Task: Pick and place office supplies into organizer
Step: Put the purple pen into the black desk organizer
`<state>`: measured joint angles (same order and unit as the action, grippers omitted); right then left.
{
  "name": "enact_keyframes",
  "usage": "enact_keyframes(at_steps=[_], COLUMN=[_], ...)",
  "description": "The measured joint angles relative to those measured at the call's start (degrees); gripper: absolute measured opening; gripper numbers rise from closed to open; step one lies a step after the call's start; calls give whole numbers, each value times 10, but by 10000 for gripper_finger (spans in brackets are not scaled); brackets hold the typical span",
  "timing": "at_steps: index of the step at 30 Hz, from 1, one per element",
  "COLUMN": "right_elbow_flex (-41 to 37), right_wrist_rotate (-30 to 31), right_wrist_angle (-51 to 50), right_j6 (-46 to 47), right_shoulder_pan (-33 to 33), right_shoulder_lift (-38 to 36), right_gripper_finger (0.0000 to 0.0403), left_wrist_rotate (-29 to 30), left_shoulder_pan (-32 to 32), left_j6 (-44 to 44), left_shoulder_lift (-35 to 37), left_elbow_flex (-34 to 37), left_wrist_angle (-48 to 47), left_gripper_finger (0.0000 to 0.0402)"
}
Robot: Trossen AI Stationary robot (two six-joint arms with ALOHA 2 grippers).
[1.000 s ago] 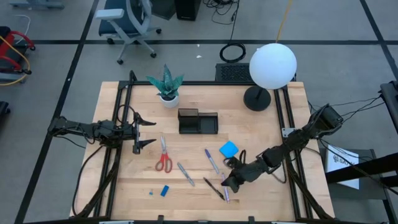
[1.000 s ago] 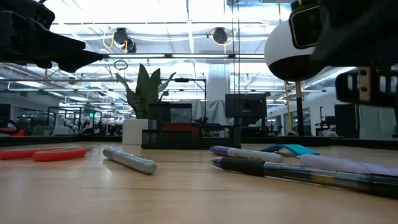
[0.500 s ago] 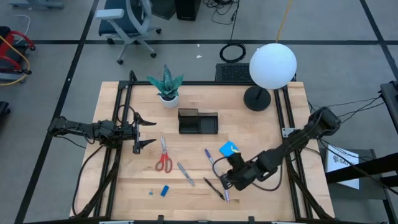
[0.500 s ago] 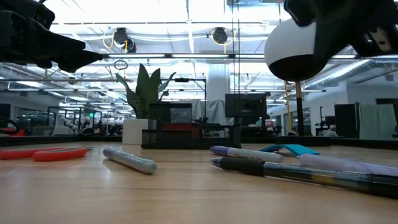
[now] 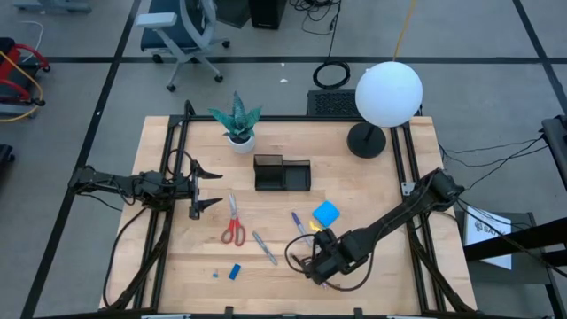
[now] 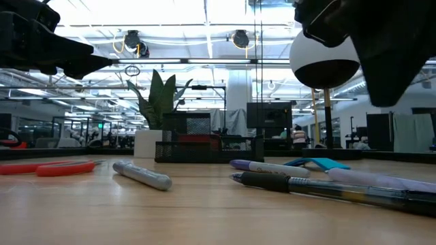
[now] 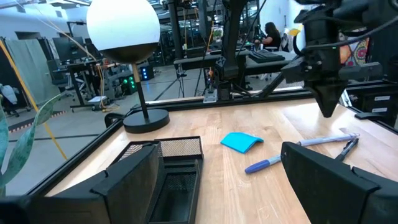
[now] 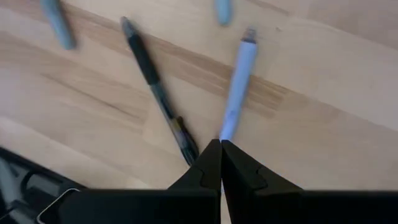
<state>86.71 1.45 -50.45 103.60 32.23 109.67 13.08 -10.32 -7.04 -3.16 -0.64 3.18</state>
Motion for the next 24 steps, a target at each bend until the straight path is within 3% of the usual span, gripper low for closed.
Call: enact_keyframes(at_steps=[7,24], right_elbow_flex=[26,26], right_wrist_rotate=[-48,-45], right_wrist_angle=[-74,-49], right_j6=[18,7], right_shoulder_pan=[-7,-12], right_shoulder_lift=[34,34], right_gripper_finger=[0,0], left_wrist_rotate=[0,0], left_shoulder_pan=[0,0], left_j6=[0,0], left_shoulder_lift=[0,0], left_elbow_flex=[0,0], left_wrist_angle=[0,0], left_gripper_finger=[347,347])
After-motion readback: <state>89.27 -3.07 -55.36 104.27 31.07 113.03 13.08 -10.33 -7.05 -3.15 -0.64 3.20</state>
